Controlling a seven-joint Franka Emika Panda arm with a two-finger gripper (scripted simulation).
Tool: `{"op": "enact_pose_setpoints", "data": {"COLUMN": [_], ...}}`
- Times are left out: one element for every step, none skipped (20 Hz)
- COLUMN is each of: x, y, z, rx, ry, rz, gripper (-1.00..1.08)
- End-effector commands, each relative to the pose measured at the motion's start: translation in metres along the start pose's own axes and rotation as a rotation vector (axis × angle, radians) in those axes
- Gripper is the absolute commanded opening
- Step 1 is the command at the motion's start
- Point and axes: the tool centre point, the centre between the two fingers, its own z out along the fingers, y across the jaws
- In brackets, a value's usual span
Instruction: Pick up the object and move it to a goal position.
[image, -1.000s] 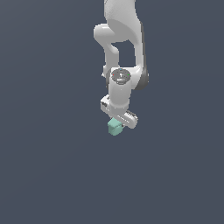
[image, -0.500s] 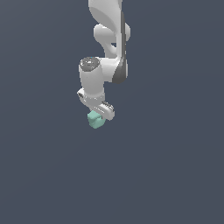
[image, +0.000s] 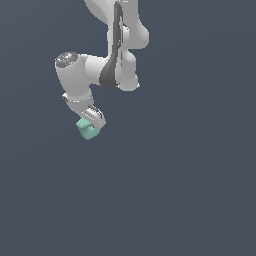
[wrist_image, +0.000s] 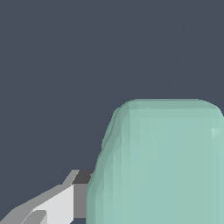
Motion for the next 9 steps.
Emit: {"op": "enact_pose_setpoints", "data": {"x": [0.007, 0.01, 0.012, 0.014, 0.015, 0.016, 0.017, 0.018, 0.018], "y": [0.016, 0.02, 0.025, 0.028, 0.031, 0.033, 0.035, 0.036, 0.036], "z": [-0.005, -0.006, -0.008, -0.009, -0.009, -0.01, -0.011, -0.011, -0.011], "rx": [0.0, 0.0, 0.0, 0.0, 0.0, -0.001, -0.001, -0.001, -0.001], "ry": [0.0, 0.0, 0.0, 0.0, 0.0, 0.0, 0.0, 0.0, 0.0], "rz": [-0.002, -0.002, -0.002, -0.002, -0.002, -0.002, -0.002, -0.002, -0.002], "gripper": [-1.0, -1.0, -1.0, -1.0, -1.0, -1.0, -1.0, -1.0, -1.0]}}
